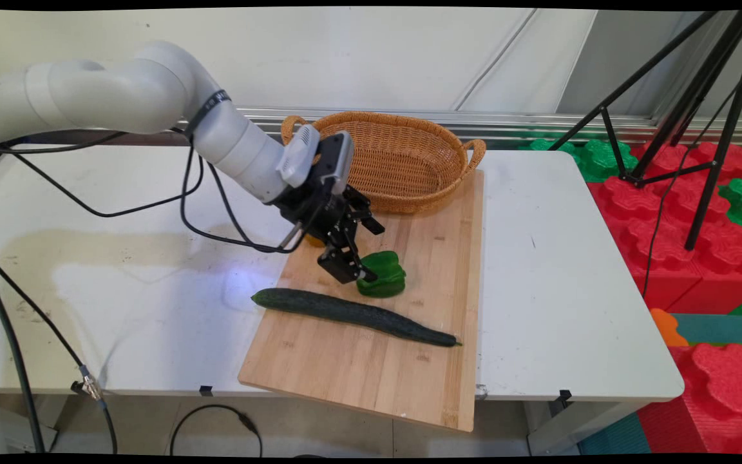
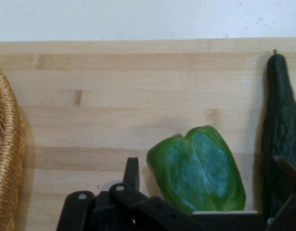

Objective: Pick up the cucumber from the cutting board

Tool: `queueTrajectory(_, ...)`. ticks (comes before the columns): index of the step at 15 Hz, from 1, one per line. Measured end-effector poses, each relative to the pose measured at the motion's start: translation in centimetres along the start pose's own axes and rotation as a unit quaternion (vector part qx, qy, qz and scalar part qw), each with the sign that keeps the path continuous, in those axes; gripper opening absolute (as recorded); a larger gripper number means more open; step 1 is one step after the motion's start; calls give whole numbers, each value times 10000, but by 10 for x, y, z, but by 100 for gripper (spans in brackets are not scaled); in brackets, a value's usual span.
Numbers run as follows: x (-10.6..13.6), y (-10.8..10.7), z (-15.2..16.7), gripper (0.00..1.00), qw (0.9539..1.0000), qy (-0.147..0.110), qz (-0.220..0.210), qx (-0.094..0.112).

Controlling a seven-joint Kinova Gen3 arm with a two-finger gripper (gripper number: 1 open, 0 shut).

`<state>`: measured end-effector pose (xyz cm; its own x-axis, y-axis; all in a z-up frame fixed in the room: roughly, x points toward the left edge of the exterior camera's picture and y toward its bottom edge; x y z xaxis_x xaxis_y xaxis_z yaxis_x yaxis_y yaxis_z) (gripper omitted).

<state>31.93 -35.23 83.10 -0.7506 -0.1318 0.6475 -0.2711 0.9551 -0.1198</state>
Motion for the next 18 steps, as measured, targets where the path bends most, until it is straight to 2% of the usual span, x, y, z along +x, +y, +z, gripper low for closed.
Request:
queueTrajectory(4,1,6,-34,100,9998,107,-157,-25)
queueTrajectory(9,-5,13,-76,100,9993,120,-341,-67)
queueTrajectory(13,-17,24,-115,100,9985,33,-519,-144)
queueTrajectory(18,-34,34,-138,100,9976,-132,-648,-208)
